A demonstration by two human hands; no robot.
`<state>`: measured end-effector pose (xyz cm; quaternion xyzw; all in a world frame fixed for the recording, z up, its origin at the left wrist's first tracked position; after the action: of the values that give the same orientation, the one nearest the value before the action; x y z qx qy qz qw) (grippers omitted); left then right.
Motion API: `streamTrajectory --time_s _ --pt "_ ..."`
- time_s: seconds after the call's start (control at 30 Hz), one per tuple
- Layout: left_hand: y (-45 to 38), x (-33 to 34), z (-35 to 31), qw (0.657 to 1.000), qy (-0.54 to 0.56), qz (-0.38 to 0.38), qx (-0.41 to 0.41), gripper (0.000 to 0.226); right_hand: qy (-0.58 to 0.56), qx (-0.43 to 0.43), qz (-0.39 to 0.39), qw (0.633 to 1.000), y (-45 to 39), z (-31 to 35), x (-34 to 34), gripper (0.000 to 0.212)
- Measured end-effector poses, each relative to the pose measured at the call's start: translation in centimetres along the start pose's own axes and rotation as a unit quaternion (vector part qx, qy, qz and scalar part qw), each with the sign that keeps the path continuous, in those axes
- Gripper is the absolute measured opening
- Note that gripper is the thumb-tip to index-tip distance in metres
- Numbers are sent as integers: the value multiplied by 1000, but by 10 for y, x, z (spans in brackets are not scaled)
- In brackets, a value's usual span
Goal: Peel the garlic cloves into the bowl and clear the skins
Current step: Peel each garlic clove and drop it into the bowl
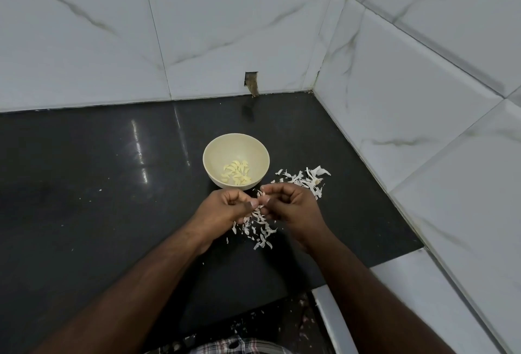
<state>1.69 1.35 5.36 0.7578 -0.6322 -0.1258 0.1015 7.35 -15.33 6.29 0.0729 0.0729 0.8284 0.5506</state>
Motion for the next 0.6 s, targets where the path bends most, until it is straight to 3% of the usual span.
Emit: streamTrajectory --time_s 0.1,0.3,0.43,0.6 --pt "0 1 0 999 31 -10 17 10 -5 3 4 1000 -1 -1 1 23" --pt "-1 3 -4 998 34 -36 42 13 25 -4 -15 1000 -3 -2 0 7" --pt "0 6 -5 997 34 -57 49 11 68 -14 -21 997 -2 -5 4 23" --pt "2 4 -4 997 18 -60 49 8 47 12 -32 998 0 0 3 13"
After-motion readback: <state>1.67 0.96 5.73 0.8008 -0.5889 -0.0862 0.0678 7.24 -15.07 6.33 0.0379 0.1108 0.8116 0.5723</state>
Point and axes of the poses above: each hand's wrist, its own y-axis away from the middle knuckle, its own x-axis out of the palm, z = x × y, the point moved 1 cm from there along -y, towards the middle knuckle, and after that the axes turned 3 degrees about -z, right-handed, at the moved point
